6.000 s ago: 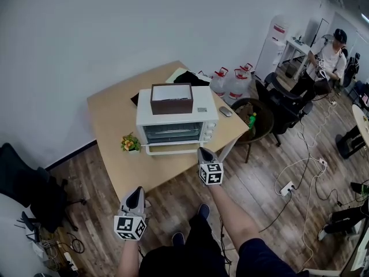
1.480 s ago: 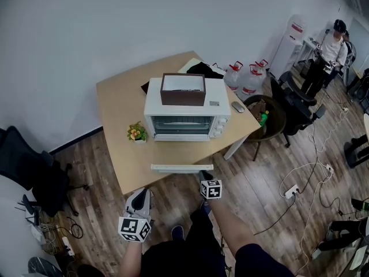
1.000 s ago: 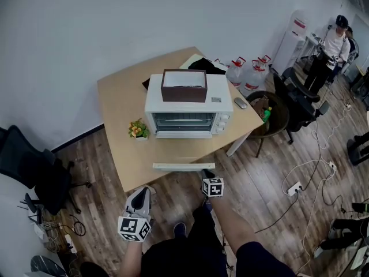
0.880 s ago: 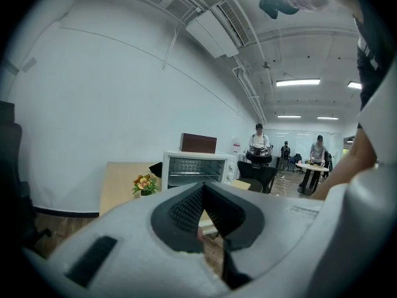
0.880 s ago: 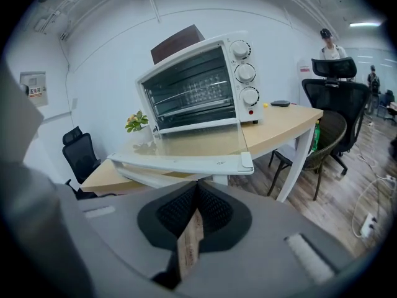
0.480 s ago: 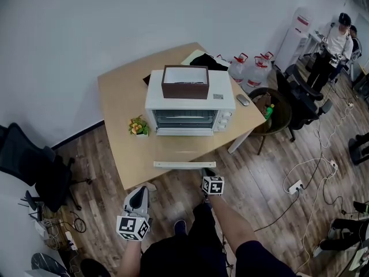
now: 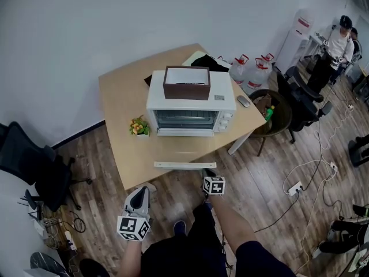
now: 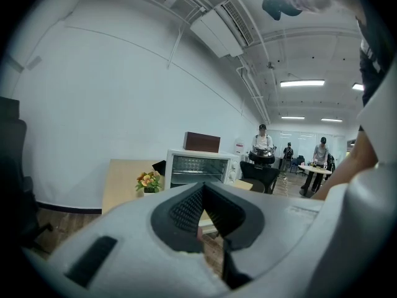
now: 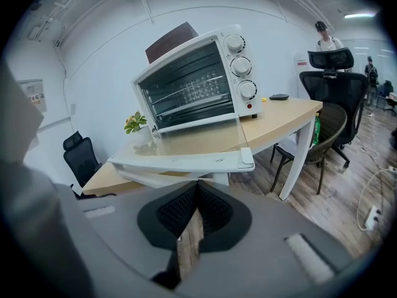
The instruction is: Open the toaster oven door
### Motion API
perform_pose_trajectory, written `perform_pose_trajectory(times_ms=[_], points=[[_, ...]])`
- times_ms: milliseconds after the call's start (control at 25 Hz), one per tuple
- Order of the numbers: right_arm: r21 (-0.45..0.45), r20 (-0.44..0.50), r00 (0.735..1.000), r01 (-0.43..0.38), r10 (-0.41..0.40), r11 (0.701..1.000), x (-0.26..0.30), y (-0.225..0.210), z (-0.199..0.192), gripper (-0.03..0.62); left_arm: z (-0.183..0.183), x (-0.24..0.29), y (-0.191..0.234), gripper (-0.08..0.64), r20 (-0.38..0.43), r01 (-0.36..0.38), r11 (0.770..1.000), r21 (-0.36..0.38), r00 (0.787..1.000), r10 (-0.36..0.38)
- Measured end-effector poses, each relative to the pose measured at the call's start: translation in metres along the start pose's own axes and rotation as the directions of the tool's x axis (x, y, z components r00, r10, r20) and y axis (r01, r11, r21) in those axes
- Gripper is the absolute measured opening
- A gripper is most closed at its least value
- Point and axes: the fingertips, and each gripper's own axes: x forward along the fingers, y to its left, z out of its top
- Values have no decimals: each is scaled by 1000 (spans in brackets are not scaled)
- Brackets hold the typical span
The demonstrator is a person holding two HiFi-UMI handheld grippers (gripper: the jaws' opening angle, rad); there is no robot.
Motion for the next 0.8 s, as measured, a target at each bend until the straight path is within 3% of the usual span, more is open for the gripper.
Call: perform_pose_trajectory(times_ms=[120,400,800], points=[[-64,-44,999,-12,9,998,1,1,0,8,0,-1,1,-2,1,3,1000,-6,1000,-3],[-73,-62,997,-42,37,996,-13,9,4,8,-2,2,-2,-2,11,18,1000,-21,1000,-17],[-58,41,998,-44,46,997,-58,35,27,8,5,-2,-2,-2,42,35,999,-31,999,-34]])
